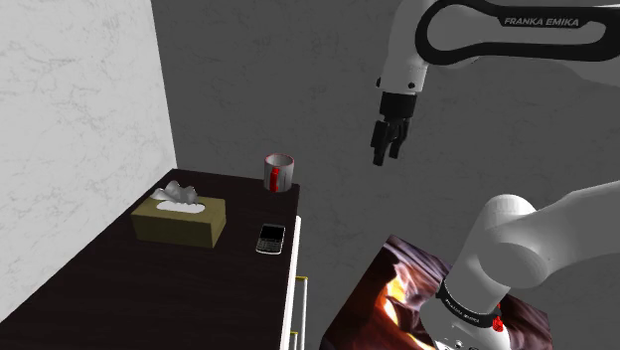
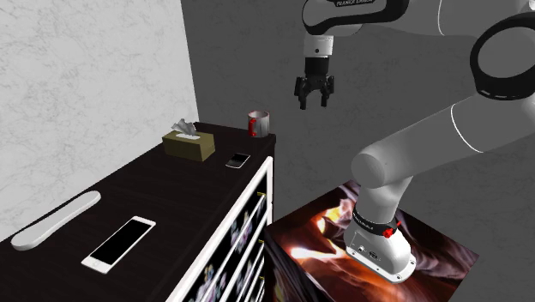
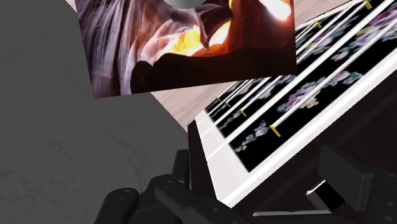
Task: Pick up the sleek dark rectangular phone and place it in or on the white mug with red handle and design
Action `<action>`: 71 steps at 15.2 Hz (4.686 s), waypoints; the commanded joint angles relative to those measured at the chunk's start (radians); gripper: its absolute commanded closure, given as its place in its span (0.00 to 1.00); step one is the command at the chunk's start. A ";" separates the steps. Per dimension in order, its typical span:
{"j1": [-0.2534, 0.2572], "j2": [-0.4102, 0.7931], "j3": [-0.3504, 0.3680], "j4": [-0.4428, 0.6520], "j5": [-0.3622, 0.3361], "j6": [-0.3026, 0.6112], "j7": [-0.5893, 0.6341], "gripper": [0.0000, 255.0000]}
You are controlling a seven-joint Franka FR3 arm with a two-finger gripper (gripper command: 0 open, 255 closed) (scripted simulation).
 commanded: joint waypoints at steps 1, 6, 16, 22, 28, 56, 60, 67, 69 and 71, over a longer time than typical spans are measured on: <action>0.000 0.000 0.000 0.000 0.000 0.000 0.000 0.00; 0.000 0.036 0.117 -0.074 0.090 0.146 0.210 0.00; -0.019 0.277 0.350 -0.082 0.198 0.473 0.620 0.00; -0.063 0.504 0.476 0.001 0.156 0.656 0.891 0.00; -0.091 0.695 0.537 0.088 0.044 0.771 1.115 0.00; -0.090 0.724 0.541 0.078 0.028 0.806 1.129 1.00; -0.090 0.687 0.537 0.101 0.047 0.750 1.116 1.00; -0.090 0.633 0.529 0.150 0.071 0.652 1.101 1.00; -0.090 0.620 0.526 0.166 0.076 0.624 1.098 1.00; -0.090 0.608 0.523 0.182 0.080 0.596 1.095 1.00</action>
